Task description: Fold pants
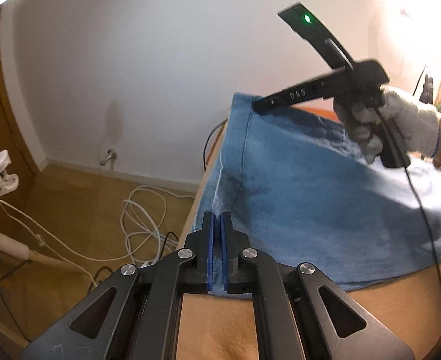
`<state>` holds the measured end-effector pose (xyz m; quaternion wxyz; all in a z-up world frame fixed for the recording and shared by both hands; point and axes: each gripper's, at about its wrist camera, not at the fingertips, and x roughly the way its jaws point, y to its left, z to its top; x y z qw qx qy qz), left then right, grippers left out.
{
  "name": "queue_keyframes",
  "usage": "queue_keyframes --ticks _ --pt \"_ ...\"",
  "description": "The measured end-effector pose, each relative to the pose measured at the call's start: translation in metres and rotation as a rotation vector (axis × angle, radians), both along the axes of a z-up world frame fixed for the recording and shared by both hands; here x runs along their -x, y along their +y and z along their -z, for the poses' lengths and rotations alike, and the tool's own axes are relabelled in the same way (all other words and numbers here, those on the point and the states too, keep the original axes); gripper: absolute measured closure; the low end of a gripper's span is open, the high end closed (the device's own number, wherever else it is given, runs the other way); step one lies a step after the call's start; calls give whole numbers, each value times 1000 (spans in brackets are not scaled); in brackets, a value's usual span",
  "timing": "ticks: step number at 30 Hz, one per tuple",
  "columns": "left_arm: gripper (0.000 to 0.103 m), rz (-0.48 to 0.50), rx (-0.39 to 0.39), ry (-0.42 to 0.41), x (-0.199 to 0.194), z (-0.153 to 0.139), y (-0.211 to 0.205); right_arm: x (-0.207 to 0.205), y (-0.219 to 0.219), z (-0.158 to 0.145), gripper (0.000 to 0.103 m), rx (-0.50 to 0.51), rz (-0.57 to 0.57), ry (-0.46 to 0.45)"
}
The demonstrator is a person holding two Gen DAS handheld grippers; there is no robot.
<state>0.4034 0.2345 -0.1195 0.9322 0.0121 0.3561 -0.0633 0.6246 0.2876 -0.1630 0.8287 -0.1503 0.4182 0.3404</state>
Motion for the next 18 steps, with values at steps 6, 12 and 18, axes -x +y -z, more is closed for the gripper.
queue_keyframes --ticks 6,12,18 --pt "100 -39 49 19 2 -3 20 -1 7 6 103 3 -25 3" --pt "90 -90 0 120 -16 30 21 -7 16 36 78 80 -12 52" --pt "89 -120 -19 22 -1 9 24 0 -38 -8 68 -8 -5 45"
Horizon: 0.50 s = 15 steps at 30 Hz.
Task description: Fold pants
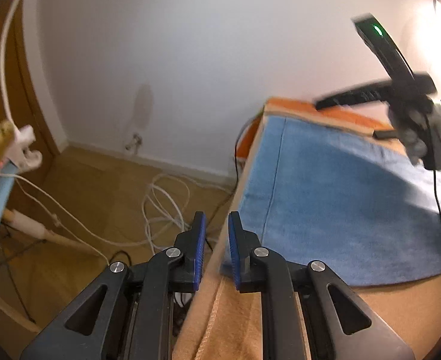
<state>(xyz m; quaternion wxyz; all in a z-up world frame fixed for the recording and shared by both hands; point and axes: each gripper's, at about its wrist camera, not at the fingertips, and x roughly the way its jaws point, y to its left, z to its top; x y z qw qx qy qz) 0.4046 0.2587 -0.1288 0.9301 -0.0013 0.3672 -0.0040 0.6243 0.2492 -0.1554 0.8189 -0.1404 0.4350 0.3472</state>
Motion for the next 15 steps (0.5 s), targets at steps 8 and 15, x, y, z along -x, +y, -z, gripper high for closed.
queue_keyframes --ticks 8,15 --pt "89 150 -44 68 1 16 -38 28 -72 10 68 180 15 17" --pt "88 157 -60 107 -4 27 -41 33 -89 33 68 235 -8 64"
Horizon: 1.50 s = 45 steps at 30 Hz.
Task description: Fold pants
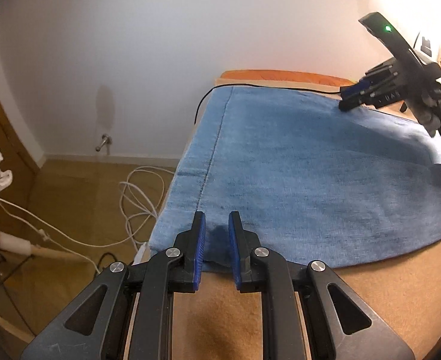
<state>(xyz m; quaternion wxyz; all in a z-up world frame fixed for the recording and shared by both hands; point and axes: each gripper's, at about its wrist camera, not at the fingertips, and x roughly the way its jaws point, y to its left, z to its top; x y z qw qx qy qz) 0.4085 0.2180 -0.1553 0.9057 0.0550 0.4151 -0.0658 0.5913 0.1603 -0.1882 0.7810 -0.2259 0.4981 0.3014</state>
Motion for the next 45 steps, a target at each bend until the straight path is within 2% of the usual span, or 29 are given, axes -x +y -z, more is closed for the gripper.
queue_keyframes --ticks 2,4,5,8,10,11,12,14,17,19,22,26,29,32,33,37,41,44,45 --pt "87 -2 7 8 0 -2 -2 4 5 4 71 17 -24 -3" --pt "85 -8 25 5 0 -5 0 8 9 7 85 26 -48 -18" --pt "80 -15 32 2 1 -5 3 10 11 7 96 38 -50 -39" --pt "63 -36 39 -6 2 -7 8 12 18 7 97 90 -39 -69" --pt "55 -36 32 -9 3 -9 11 12 25 8 97 136 -43 -72" --pt "54 -41 33 -12 3 -10 15 14 27 5 93 150 -43 -76" --pt "54 -63 50 -15 3 -12 23 16 30 1 84 159 -31 -91" --pt "54 -98 98 -14 3 -15 37 25 36 -15 72 111 -33 -129" --pt "54 -150 157 -2 7 -13 58 50 57 -29 72 69 -102 -147" --pt "54 -153 208 23 10 -10 66 66 76 -35 71 22 -137 -125" --pt "54 -158 236 32 15 -8 68 84 93 -40 70 -22 -153 -120" --pt "54 -145 309 42 27 -16 63 104 94 -56 66 -117 -107 -63" --pt "54 -203 421 71 28 -15 66 124 89 -62 64 -142 -78 -53" --pt "54 -300 584 157 24 6 69 146 73 -68 64 -134 -28 -61" --pt "52 -325 593 128 25 6 67 153 66 -69 64 -136 -8 -55" --pt "46 -384 570 123 19 4 58 206 6 -84 63 -158 103 -29" --pt "45 -466 564 151 11 1 58 262 -53 -97 63 -158 204 -56" --pt "45 -499 502 147 7 -1 55 297 -107 -105 61 -230 321 -40" --pt "44 -491 454 132 5 -1 52 303 -118 -104 61 -259 351 -23"
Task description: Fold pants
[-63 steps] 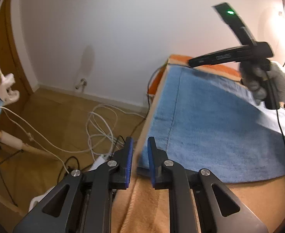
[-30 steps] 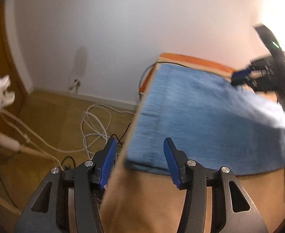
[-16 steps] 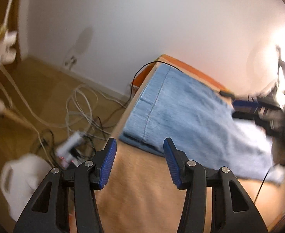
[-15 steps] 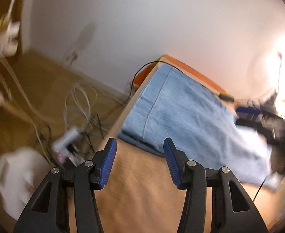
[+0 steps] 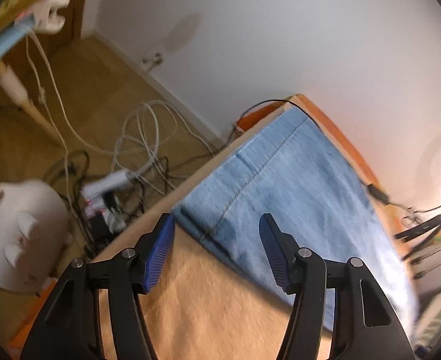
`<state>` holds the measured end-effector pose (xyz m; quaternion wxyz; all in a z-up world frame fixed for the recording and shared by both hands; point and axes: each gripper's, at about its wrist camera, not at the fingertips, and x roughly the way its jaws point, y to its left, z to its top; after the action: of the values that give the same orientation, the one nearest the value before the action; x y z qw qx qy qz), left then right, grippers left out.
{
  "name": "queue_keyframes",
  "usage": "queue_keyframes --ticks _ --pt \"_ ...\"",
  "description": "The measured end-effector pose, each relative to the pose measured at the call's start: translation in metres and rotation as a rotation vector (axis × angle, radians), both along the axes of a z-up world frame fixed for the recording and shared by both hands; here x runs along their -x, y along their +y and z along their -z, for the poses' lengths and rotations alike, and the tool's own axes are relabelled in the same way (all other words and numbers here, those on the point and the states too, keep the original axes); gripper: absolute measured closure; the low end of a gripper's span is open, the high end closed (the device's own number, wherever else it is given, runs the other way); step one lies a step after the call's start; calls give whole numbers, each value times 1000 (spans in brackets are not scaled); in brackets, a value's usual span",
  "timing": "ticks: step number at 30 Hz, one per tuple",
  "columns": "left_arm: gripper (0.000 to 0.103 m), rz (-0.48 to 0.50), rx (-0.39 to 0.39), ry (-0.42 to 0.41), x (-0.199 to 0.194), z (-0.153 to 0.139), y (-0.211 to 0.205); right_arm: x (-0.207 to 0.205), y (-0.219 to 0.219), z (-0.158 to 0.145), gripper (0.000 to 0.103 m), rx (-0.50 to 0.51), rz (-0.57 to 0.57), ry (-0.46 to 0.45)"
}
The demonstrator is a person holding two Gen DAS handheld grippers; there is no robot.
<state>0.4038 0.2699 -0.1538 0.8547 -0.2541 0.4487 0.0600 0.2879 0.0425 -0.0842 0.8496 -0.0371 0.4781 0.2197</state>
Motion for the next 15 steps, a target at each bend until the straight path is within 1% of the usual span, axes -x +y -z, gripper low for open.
queue_keyframes --ticks 1,2,3,4,5,6,7,8,9,10,11,12,14,15 --pt "41 22 -68 -5 -3 0 -8 6 -14 2 61 -44 38 19" --pt "35 29 -102 -7 -4 1 -14 9 -19 4 60 -57 59 34" --pt "35 28 -154 -1 -5 2 -23 9 -24 7 59 -65 76 60" --pt "35 25 -184 6 -6 2 -27 11 -24 6 59 -69 81 58" --pt "34 18 -210 10 -7 2 -31 13 -25 5 59 -67 76 45" --pt "37 7 -234 12 -7 3 -34 17 -24 2 59 -55 67 19" --pt "44 -12 -251 11 -7 2 -35 20 -23 -1 59 -49 64 5" --pt "65 -41 -262 11 -6 1 -32 21 -24 -2 59 -56 65 6" --pt "84 -62 -253 6 -5 1 -29 21 -25 -3 59 -69 65 14" --pt "85 -86 -205 -7 -4 1 -22 20 -25 -3 59 -86 67 20" --pt "87 -102 -172 -22 -2 1 -17 21 -25 -4 59 -87 68 19" --pt "88 -110 -161 -35 -1 1 -16 22 -25 -5 59 -82 66 12" --pt "88 -86 -187 -45 -1 -2 -20 21 -26 -5 59 -69 58 0" --pt "89 -64 -190 -69 0 -7 -23 22 -26 -5 59 -65 55 -2"
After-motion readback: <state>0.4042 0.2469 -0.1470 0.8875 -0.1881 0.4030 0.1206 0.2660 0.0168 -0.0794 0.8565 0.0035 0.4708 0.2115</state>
